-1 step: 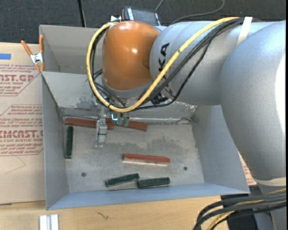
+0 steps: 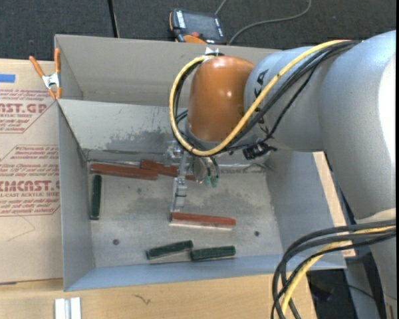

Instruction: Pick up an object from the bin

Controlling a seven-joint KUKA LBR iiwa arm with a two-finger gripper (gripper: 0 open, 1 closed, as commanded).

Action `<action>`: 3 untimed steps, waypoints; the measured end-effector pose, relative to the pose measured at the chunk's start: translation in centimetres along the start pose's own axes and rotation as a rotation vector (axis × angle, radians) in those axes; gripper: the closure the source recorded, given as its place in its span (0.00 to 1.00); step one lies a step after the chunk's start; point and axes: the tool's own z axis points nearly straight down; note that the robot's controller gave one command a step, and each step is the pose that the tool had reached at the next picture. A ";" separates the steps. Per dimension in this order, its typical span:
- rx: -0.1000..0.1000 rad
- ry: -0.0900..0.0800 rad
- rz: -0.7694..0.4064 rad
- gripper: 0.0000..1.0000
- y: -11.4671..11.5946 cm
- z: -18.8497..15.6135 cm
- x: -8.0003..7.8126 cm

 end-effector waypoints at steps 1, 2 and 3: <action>-0.008 -0.011 0.128 0.00 -4.5 5.9 2.2; -0.008 -0.012 0.217 0.00 -5.6 5.8 6.2; -0.008 -0.009 0.217 1.00 -5.6 5.8 6.2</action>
Offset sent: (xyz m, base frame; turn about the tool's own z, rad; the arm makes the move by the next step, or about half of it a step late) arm -0.0244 -0.0452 -0.0597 0.1259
